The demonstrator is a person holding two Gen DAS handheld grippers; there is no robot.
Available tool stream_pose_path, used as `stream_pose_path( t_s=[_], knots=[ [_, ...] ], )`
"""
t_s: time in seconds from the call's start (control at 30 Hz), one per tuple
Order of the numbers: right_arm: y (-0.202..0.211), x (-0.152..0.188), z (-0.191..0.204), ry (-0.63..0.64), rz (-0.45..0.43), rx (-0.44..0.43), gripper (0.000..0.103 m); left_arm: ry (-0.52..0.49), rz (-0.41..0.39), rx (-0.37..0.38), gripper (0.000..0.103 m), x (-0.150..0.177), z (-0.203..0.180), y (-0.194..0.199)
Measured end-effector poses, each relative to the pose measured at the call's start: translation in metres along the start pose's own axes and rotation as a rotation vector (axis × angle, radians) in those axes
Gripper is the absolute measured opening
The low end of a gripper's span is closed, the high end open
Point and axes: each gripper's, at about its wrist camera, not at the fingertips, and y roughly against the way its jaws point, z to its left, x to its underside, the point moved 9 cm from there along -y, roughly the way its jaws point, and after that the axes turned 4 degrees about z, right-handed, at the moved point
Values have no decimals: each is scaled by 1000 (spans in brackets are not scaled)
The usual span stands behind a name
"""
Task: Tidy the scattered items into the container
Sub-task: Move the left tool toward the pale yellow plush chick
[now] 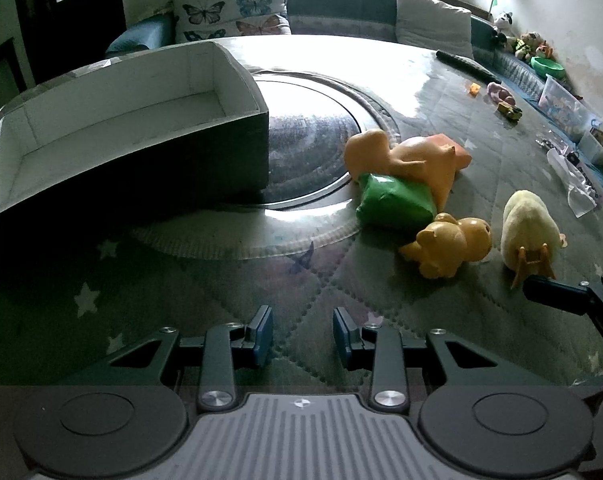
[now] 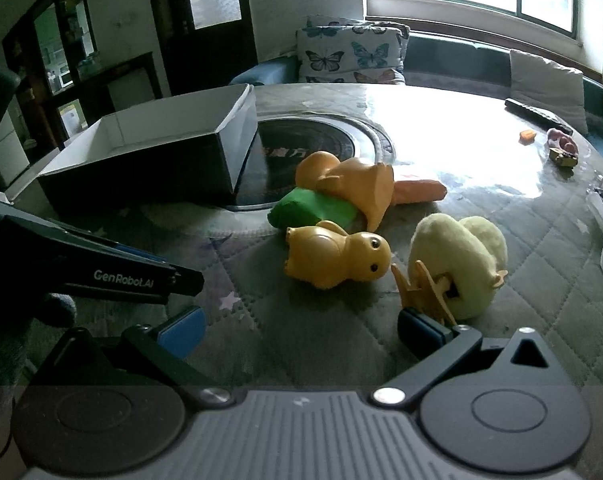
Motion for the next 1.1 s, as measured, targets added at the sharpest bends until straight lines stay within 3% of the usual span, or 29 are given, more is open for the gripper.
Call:
stream_pose_path(
  t_s=[0.7,1.1],
  knots=[
    [9,-1,-14,16,0,-11,97,-34,-15,44,35,-19,-9,2],
    [32,3,-57,-39,-33,66,95,-127,-46,175,35,-28,-61,18]
  ],
)
